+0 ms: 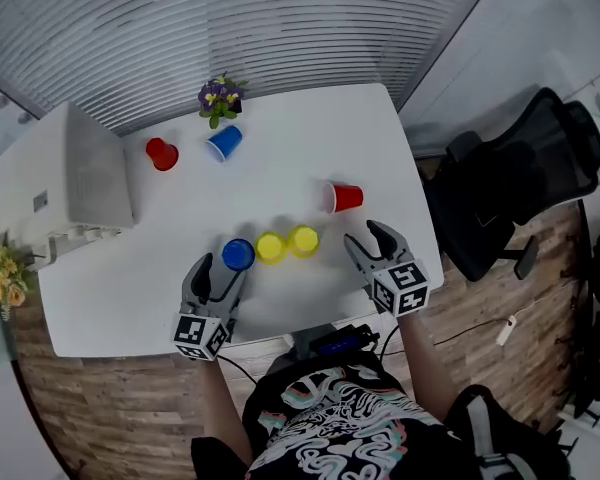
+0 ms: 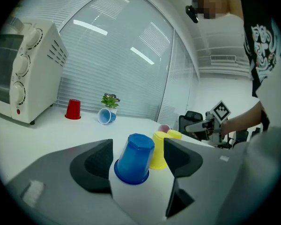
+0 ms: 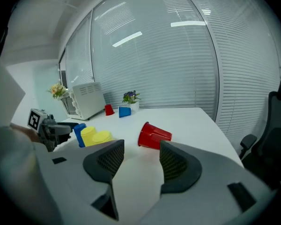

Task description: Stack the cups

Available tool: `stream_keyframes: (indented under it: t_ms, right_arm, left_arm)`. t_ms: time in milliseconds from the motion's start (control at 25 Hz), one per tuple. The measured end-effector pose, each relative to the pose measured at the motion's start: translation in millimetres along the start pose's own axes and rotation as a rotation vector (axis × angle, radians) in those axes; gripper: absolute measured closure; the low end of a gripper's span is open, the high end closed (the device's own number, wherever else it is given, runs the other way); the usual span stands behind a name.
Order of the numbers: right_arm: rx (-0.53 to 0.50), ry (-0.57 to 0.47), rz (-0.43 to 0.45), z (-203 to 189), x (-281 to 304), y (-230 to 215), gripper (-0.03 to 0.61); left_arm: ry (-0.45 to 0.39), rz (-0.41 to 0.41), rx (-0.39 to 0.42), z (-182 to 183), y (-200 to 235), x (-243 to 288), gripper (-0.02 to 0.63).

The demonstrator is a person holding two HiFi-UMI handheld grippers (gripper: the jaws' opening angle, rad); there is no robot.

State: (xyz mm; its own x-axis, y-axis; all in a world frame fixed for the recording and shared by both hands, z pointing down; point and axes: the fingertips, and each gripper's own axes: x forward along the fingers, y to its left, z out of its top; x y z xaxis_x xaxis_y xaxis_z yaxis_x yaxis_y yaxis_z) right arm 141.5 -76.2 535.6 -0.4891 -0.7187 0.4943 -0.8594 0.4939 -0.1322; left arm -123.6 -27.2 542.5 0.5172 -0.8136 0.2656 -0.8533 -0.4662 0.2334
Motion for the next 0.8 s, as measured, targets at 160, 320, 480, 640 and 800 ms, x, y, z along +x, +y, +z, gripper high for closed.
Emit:
stream_keyframes:
  t_ms: [160, 320, 480, 640, 800]
  right_arm:
    - [-0.187, 0.071, -0.026, -2, 9, -33, 0.333]
    - [-0.512, 0.198, 0.022, -13, 29, -45, 0.304]
    - [-0.651, 0.270, 0.128, -23, 48, -51, 0.276]
    - [-0.652, 0.275, 0.237, -24, 58, -57, 0.273]
    - [-0.627, 0.274, 0.343, -24, 67, -60, 0.267]
  left_arm:
    - [-0.065, 0.004, -0.042, 20, 9, -1, 0.293]
    - [-0.082, 0.003, -0.054, 30, 20, 3, 0.299]
    - [-0.072, -0.003, -0.074, 30, 26, 10, 0.302]
    - [-0.067, -0.047, -0.074, 30, 21, 16, 0.330]
    - [-0.097, -0.088, -0.117, 34, 21, 16, 0.371]
